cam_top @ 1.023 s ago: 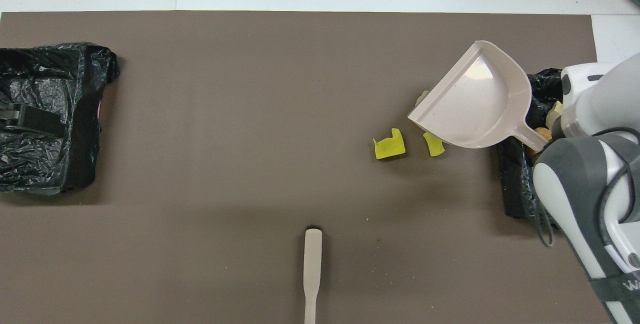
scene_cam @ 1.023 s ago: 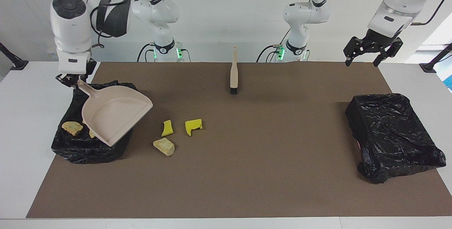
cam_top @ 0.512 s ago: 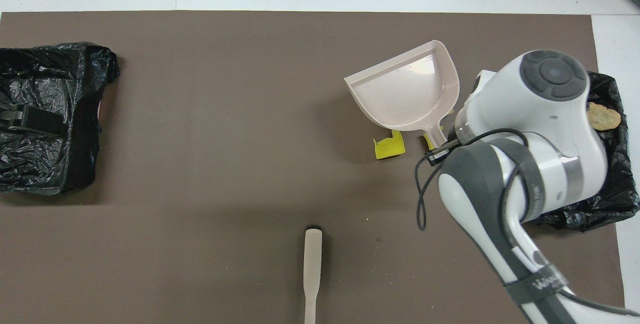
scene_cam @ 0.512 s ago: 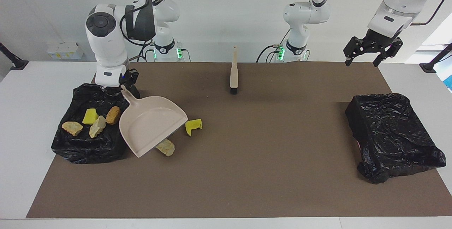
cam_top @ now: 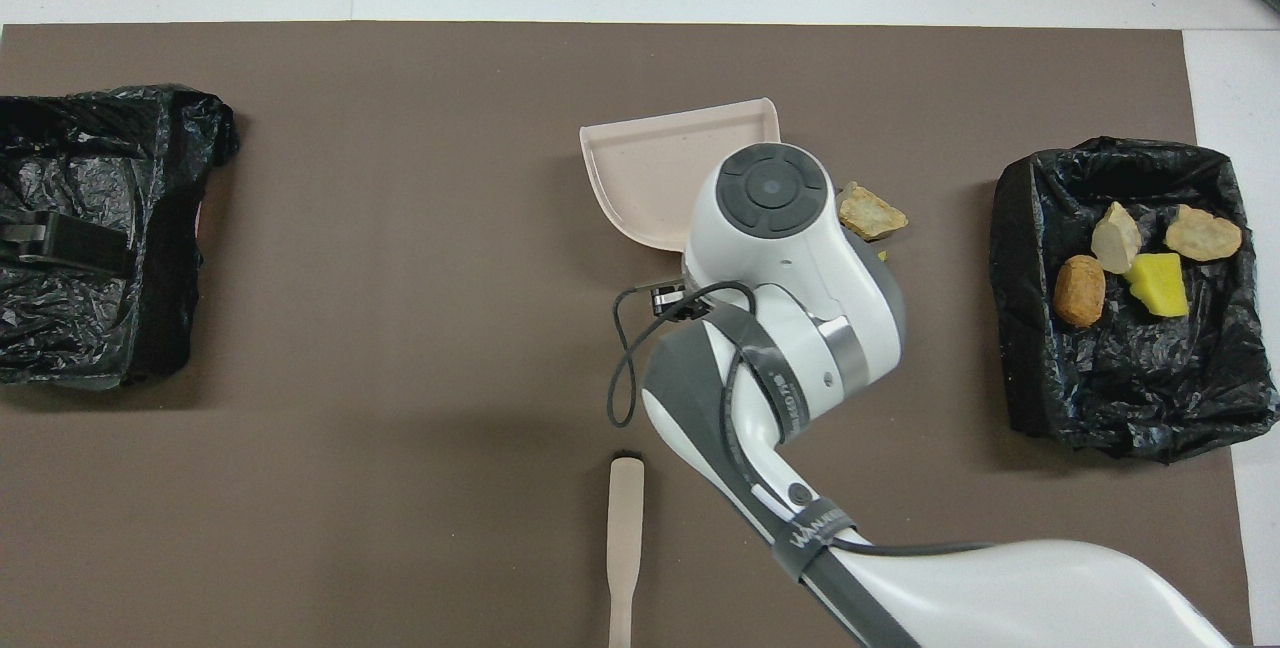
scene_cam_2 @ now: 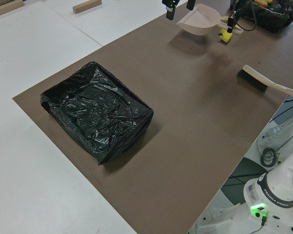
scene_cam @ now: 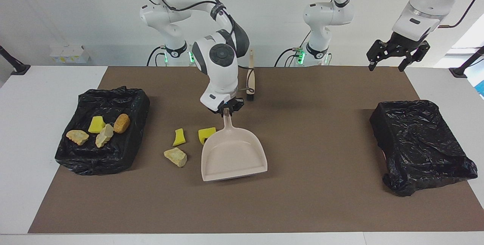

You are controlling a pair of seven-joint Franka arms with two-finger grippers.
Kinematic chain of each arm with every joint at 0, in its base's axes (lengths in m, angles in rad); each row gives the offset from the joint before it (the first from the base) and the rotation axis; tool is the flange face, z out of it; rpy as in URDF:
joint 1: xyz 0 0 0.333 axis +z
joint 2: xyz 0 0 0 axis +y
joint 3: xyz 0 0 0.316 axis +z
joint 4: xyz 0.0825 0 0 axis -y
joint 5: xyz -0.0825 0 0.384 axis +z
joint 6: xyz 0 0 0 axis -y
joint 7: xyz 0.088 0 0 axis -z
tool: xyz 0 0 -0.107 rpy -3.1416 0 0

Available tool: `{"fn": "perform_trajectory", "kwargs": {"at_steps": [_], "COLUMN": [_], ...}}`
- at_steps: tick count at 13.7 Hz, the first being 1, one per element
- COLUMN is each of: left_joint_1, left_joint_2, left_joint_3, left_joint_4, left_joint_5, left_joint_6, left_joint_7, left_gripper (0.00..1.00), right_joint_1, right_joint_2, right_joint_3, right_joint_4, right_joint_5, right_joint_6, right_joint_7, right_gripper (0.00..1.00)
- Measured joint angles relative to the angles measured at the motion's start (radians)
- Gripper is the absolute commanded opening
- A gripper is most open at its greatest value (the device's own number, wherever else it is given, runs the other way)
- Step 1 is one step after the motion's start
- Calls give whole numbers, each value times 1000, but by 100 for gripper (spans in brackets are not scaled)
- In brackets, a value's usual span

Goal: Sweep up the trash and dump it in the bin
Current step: 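Bring the dustpan back and set it on the table with the right gripper, then withdraw the right gripper while the left gripper reaches the dustpan handle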

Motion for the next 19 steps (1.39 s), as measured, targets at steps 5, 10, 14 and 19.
{"fn": "perform_trajectory", "kwargs": {"at_steps": [5,10,14,19], "left_joint_1": [0,0,0,-32], "left_joint_2": [-44,-53,-52,-13], "left_joint_3": [0,0,-1,-19], "left_joint_4": [-69,-77,-80,-104], "left_joint_5": [0,0,0,-2], "left_joint_6": [0,1,27,138], "left_joint_7": [5,6,8,13], "left_gripper": [100,100,100,100], "right_joint_1": [42,45,44,68], "right_joint_2": [240,244,178,66], "right_joint_3": [0,-4,-4,-1], "right_joint_4": [198,213,205,121], "right_joint_5": [34,36,37,45], "right_joint_6": [68,89,16,-60], "right_joint_7": [92,93,93,93], "right_gripper": [100,100,100,100]}}
